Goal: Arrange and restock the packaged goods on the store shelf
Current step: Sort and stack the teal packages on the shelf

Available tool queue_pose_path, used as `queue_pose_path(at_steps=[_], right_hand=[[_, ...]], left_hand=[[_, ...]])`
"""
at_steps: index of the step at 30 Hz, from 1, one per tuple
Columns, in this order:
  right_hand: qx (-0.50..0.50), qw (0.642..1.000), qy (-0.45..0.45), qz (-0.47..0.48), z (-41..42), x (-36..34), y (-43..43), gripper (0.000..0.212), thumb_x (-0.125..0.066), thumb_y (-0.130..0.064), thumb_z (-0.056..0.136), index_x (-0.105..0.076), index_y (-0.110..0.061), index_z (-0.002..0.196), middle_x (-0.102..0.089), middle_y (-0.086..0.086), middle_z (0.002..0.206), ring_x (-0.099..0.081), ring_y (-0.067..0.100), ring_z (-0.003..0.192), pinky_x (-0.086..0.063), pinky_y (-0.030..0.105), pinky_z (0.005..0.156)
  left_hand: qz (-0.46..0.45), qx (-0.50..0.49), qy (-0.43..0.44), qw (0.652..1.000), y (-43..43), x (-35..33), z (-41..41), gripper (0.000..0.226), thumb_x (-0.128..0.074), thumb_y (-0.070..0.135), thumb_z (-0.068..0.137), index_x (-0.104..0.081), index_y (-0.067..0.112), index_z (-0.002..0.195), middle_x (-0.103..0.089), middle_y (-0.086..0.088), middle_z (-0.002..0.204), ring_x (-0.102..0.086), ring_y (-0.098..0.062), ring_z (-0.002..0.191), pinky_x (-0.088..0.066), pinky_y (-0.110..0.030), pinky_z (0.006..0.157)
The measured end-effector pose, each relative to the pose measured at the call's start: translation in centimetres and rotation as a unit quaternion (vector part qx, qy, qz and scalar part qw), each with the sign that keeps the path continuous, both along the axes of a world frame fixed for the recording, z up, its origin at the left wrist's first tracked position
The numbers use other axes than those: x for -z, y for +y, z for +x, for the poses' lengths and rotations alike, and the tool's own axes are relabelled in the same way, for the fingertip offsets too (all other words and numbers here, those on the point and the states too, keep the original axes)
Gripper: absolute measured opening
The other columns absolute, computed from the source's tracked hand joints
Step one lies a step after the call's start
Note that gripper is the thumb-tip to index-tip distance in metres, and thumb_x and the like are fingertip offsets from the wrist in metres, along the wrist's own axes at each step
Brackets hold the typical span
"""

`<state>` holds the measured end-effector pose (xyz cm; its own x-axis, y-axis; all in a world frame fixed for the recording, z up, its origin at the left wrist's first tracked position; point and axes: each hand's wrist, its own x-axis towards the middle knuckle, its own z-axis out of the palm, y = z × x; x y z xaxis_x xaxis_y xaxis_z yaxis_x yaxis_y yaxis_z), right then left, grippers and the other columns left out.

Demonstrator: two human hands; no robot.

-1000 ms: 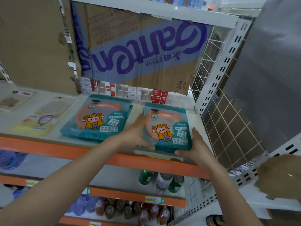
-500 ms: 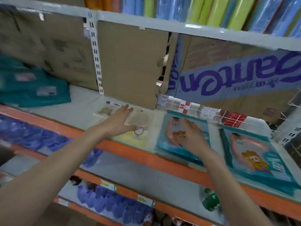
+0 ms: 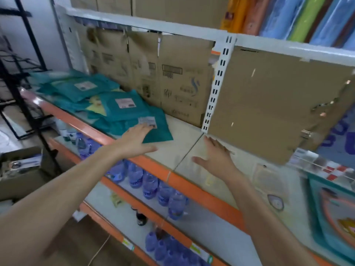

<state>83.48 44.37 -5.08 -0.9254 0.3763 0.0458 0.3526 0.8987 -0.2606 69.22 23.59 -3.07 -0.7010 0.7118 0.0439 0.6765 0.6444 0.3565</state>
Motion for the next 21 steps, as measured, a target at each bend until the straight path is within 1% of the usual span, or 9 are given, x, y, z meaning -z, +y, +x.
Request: queue_pose_path(at_steps=[5, 7, 11, 13, 16, 18, 21], right_hand=[[-0.028, 1.0, 0.001, -0.004, -9.3, -0.1, -2.1, 0.085, -0.051, -0.053, 0.088, -0.008, -0.013, 0.149, -0.015, 0.007, 0.156, -0.017, 0.023, 0.142, -0.019, 0.042, 0.114], [-0.033, 0.999, 0.014, -0.007, -13.5, -0.1, -2.6, 0.085, -0.052, -0.053, 0.088, -0.01, -0.012, 0.149, -0.017, 0.007, 0.155, -0.02, 0.023, 0.141, -0.022, 0.041, 0.113], [-0.031, 0.999, 0.021, -0.024, -21.9, -0.6, -4.3, 0.083, -0.05, -0.052, 0.09, -0.009, -0.01, 0.149, -0.016, 0.007, 0.156, -0.019, 0.023, 0.142, -0.021, 0.038, 0.114], [-0.03, 0.999, 0.007, -0.024, -25.4, -1.2, -5.4, 0.081, -0.047, -0.052, 0.091, -0.009, -0.012, 0.149, -0.016, 0.007, 0.156, -0.02, 0.024, 0.141, -0.021, 0.037, 0.113], [-0.027, 0.999, -0.013, -0.026, -30.3, -1.8, -6.8, 0.08, -0.047, -0.053, 0.09, -0.009, -0.014, 0.15, -0.022, 0.005, 0.154, -0.031, 0.024, 0.136, -0.031, 0.036, 0.106], [-0.018, 0.999, -0.03, -0.032, -33.2, -1.6, -7.4, 0.082, -0.047, -0.055, 0.09, -0.009, -0.014, 0.149, -0.024, 0.006, 0.154, -0.034, 0.025, 0.135, -0.034, 0.037, 0.104], [0.011, 0.996, -0.058, -0.063, -36.6, -0.9, -7.9, 0.084, -0.048, -0.056, 0.088, -0.009, -0.013, 0.149, -0.022, 0.007, 0.154, -0.032, 0.025, 0.136, -0.034, 0.039, 0.106]], left_hand=[[-0.014, -0.008, 0.004, 1.0, -2.7, -0.2, -8.6, 0.078, -0.057, 0.044, 0.087, -0.017, 0.014, 0.147, -0.009, -0.012, 0.156, -0.011, -0.024, 0.144, -0.011, -0.032, 0.116], [-0.013, -0.015, 0.016, 1.0, -3.5, -0.2, -12.7, 0.079, -0.057, 0.046, 0.086, -0.019, 0.013, 0.147, -0.011, -0.011, 0.156, -0.013, -0.025, 0.143, -0.013, -0.035, 0.116], [-0.025, -0.027, 0.02, 0.999, -5.7, -1.2, -20.8, 0.077, -0.059, 0.043, 0.086, -0.023, 0.011, 0.146, -0.019, -0.011, 0.154, -0.021, -0.024, 0.141, -0.016, -0.032, 0.115], [-0.012, -0.043, 0.015, 0.999, -6.9, -2.1, -24.7, 0.076, -0.06, 0.042, 0.085, -0.025, 0.01, 0.145, -0.023, -0.01, 0.152, -0.025, -0.025, 0.138, -0.02, -0.034, 0.114], [0.018, -0.056, 0.0, 0.998, -8.4, -2.6, -30.0, 0.072, -0.061, 0.034, 0.087, -0.027, 0.008, 0.145, -0.027, -0.011, 0.15, -0.027, -0.025, 0.137, -0.022, -0.03, 0.11], [0.007, -0.055, -0.012, 0.998, -9.1, -2.1, -33.4, 0.072, -0.06, 0.034, 0.088, -0.025, 0.009, 0.146, -0.024, -0.01, 0.151, -0.025, -0.026, 0.138, -0.022, -0.031, 0.111], [-0.017, -0.05, -0.016, 0.998, -9.7, -1.0, -38.5, 0.075, -0.059, 0.04, 0.087, -0.023, 0.011, 0.146, -0.022, -0.008, 0.152, -0.023, -0.025, 0.139, -0.021, -0.032, 0.112]])
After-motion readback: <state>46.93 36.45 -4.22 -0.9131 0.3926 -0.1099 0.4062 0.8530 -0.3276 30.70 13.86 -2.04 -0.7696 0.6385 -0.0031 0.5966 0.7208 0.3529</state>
